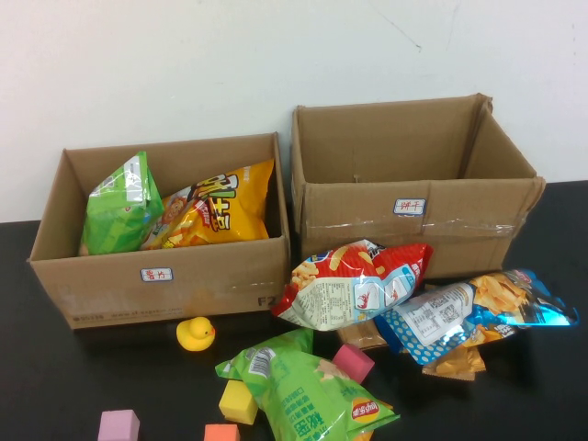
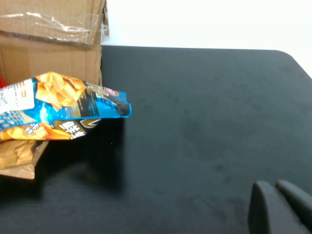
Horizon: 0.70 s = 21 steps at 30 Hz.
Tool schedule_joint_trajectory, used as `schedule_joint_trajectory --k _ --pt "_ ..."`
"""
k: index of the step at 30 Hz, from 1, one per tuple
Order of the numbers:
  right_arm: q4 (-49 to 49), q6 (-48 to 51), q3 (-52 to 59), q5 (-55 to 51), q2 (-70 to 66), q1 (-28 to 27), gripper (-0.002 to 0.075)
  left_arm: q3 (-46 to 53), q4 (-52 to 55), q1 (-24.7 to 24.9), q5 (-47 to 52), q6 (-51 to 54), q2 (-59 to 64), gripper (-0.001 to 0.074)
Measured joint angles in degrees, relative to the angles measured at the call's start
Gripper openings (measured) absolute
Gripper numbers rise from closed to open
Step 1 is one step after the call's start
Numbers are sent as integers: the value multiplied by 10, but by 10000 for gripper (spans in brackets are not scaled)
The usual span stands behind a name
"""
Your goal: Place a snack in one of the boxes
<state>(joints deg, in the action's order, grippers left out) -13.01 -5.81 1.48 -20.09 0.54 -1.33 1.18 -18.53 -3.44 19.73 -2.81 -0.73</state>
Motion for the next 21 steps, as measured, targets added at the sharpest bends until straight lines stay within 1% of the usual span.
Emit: schedule_joint_trajectory --k 18,21 --pt "0 0 0 0 0 0 -1 0 0 0 1 0 0 -3" --pt "0 0 0 0 0 0 -1 0 7 0 1 22 0 -3"
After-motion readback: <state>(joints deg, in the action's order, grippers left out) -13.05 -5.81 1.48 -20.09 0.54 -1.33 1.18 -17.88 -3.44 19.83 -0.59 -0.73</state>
